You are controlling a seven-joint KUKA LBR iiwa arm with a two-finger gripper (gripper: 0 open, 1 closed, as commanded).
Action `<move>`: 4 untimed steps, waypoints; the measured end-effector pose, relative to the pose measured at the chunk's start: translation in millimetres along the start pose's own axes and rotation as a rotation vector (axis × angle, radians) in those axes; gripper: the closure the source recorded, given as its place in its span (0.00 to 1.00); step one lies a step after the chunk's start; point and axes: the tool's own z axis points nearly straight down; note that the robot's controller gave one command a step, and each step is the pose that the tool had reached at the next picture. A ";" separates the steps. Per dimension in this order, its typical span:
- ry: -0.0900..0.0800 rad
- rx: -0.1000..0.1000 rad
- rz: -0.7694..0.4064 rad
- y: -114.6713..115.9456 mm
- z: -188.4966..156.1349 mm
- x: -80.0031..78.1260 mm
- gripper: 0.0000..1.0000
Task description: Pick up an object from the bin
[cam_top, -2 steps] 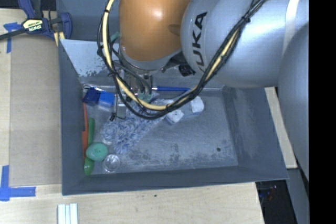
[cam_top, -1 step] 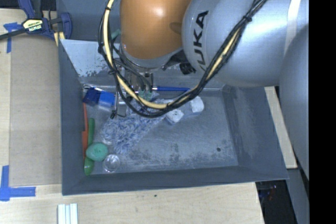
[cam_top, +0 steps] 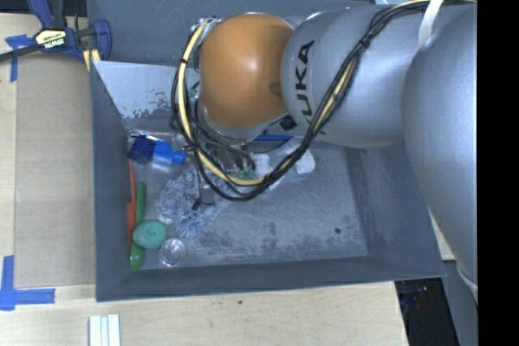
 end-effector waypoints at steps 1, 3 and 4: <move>0.001 0.001 -0.313 -48.1 2.1 20.1 0.00; -0.001 -0.006 -0.686 -25.4 95.0 11.1 0.00; -0.007 0.001 -0.401 -134.5 91.7 -27.4 1.00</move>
Offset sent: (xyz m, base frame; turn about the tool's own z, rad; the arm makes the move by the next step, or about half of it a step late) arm 0.0197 -0.0896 -0.0133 -0.3114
